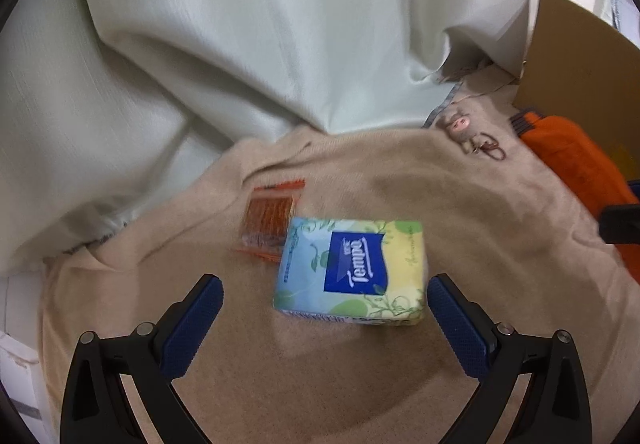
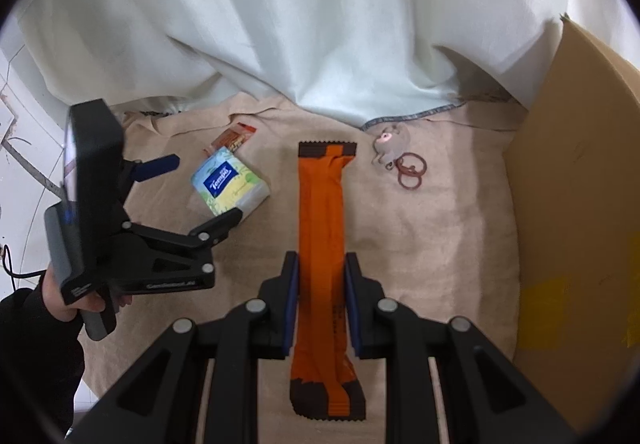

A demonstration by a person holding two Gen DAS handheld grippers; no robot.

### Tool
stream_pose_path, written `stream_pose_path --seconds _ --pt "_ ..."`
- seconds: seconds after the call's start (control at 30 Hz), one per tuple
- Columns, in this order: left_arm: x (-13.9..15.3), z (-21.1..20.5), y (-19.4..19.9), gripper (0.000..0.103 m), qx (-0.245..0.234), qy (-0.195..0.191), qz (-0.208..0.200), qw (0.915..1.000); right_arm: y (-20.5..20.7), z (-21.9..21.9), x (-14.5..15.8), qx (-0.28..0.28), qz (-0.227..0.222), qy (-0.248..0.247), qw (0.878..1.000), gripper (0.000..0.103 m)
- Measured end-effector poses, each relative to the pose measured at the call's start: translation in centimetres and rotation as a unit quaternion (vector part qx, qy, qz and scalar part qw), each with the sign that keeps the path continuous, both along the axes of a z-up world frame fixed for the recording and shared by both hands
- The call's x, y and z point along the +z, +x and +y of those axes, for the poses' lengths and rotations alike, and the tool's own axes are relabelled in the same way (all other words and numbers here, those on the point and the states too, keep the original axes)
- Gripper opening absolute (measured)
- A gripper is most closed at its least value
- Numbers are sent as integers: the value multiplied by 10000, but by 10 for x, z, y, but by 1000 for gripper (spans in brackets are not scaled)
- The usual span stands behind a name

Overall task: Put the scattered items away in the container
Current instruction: 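Lower the left tool onto the Tempo tissue pack and close on it, then carry the tissue pack and orange snack bar in both tools over the box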

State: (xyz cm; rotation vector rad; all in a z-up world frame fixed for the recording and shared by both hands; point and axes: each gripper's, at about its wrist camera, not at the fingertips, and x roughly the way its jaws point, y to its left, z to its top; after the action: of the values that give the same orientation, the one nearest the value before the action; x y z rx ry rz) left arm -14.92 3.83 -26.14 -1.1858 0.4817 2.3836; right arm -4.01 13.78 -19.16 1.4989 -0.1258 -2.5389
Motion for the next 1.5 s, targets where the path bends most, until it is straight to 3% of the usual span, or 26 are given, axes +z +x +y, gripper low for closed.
stream_pose_path --seconds 0.23,0.37,0.47,0.5,0.53,0.57,0.8,1.07,1.3,1.37,1.5 --pt "-15 6 -4 103 85 -193 -290 9994 2 0 3 39 -14 9 10000 25" --pt "-16 3 -7 102 162 -51 -511 9985 3 -1 3 70 -8 4 10000 25" --pt "-15 5 -2 102 100 -91 -410 9991 3 0 3 89 -51 -17 9999 25" --pt "-14 6 0 100 40 -97 -366 9993 2 0 3 94 -66 -26 9999 25" --pt "-13 8 2 85 -36 -83 -347 9994 3 0 3 98 -69 -31 9999 25" --pt "-12 10 5 76 -120 -37 -354 9993 3 1 4 98 -53 -35 9999 25" --pt "-9 22 14 74 -360 -180 -309 9987 4 1 8 90 -15 -30 10000 25" --pt "-2 23 22 74 -294 -128 -352 9989 4 4 9 114 13 -32 9999 25" --pt "22 22 40 74 418 -218 -482 9977 8 3 31 284 95 14 9996 25" --pt "40 12 51 74 874 20 -600 9944 12 4 44 335 142 2 9993 25" --pt "63 -6 72 74 1652 127 -713 9836 24 5 69 519 288 55 9982 25"
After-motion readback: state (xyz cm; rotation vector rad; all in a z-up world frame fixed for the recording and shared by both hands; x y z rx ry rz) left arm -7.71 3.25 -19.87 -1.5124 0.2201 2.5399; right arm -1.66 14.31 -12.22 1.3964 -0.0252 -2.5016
